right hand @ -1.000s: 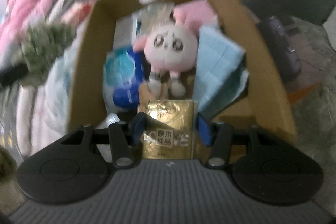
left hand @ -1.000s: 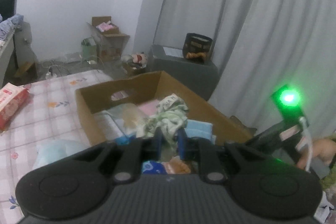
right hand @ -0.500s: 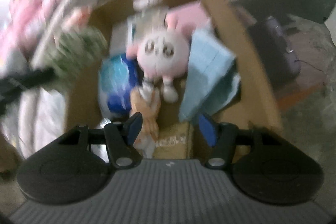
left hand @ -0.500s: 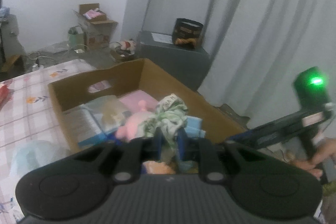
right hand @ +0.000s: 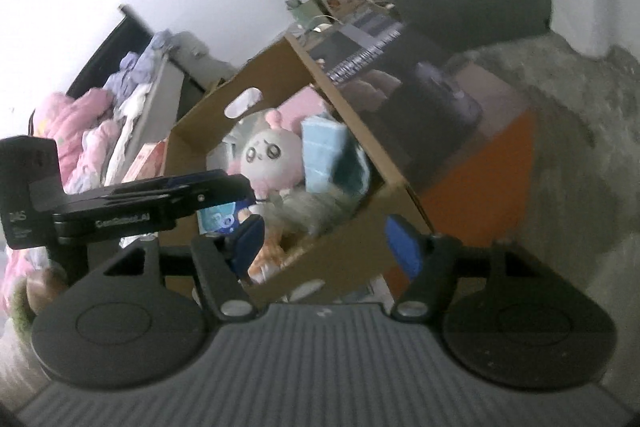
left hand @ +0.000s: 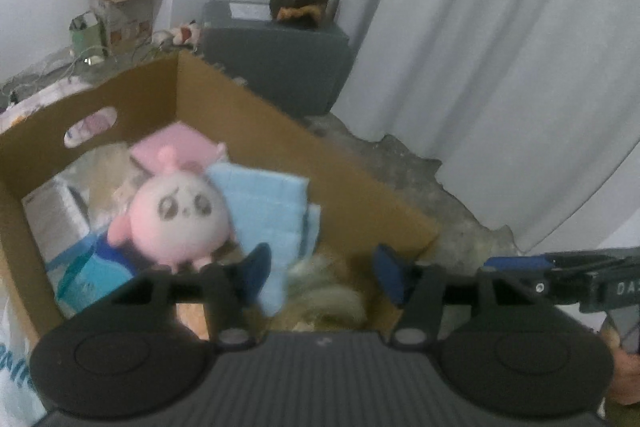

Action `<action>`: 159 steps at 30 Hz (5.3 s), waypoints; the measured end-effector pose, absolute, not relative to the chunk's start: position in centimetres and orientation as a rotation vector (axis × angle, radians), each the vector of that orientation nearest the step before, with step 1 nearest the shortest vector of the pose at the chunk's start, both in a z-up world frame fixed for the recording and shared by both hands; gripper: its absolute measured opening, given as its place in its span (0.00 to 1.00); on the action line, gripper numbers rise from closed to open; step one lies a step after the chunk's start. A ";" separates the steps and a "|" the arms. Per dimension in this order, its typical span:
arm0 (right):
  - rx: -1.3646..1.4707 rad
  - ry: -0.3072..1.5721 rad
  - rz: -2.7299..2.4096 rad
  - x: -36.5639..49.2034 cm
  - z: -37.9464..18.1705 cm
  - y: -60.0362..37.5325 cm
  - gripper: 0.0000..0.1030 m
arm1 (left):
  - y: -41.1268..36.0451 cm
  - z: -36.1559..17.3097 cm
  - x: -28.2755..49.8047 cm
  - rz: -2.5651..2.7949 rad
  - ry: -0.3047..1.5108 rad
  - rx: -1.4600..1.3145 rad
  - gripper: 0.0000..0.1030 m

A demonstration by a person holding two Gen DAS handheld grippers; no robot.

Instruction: Organize soft objects

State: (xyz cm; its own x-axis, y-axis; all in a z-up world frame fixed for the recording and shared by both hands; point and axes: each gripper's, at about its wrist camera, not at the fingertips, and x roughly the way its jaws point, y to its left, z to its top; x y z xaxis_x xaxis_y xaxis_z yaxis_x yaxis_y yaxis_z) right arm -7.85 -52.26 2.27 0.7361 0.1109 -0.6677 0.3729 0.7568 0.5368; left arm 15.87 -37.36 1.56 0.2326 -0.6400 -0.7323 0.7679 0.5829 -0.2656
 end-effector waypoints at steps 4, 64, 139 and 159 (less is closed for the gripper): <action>0.766 0.694 -0.189 -9.5 0.3 -51.3 0.66 | -34.2 2.4 15.7 -0.927 0.898 0.155 0.65; 0.101 0.695 -0.168 -5.7 6.5 -24.2 0.99 | -10.4 4.2 5.6 -0.265 0.799 0.063 1.00; 0.170 0.782 -0.186 -6.3 4.2 -28.2 0.99 | -16.1 3.0 4.2 -0.321 0.857 0.107 0.99; 0.170 0.784 -0.188 -6.4 4.2 -28.2 0.99 | -16.0 2.7 4.4 -0.322 0.871 0.104 0.98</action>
